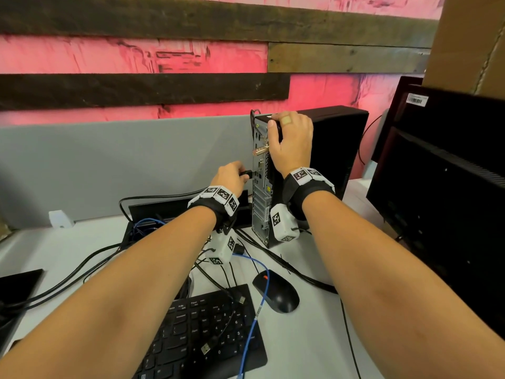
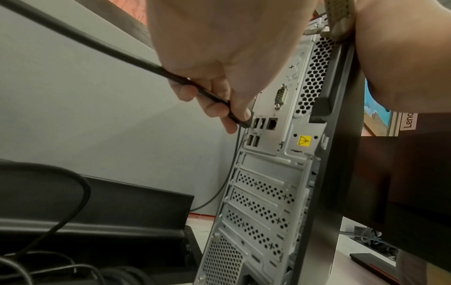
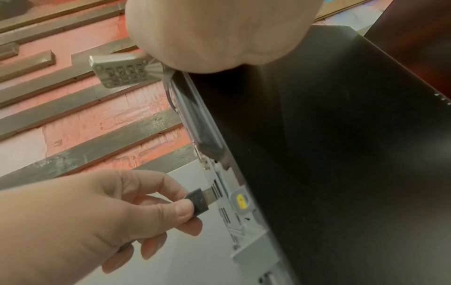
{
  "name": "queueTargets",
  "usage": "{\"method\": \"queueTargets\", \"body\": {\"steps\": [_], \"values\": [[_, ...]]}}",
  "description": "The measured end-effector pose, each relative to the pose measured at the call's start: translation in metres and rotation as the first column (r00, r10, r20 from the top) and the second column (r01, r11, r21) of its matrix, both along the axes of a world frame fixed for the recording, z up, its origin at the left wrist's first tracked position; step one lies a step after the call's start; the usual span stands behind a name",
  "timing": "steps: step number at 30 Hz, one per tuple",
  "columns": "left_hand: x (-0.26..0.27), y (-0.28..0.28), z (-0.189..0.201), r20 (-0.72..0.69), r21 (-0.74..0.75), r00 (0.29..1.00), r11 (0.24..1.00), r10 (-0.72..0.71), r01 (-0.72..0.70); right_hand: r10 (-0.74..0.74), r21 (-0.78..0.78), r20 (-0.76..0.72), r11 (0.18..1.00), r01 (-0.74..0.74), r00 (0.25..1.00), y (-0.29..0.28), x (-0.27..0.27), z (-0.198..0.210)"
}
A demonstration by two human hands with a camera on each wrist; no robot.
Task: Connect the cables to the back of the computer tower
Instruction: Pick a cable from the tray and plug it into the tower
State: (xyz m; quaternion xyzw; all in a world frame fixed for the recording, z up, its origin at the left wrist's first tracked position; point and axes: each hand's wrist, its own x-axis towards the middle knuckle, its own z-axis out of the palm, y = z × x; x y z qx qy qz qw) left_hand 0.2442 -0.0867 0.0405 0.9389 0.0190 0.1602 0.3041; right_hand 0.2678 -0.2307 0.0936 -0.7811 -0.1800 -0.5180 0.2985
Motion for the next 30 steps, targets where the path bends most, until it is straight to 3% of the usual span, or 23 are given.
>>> {"method": "queueTargets", "body": {"steps": [30], "values": [[0.0021,-0.0015,-0.0036,0.027,0.006,0.999,1.0,-0.03,0.03,-0.025,0.008,0.043,1.0,0.024,0.999,0.0033,0.0011,-0.0009]]}}
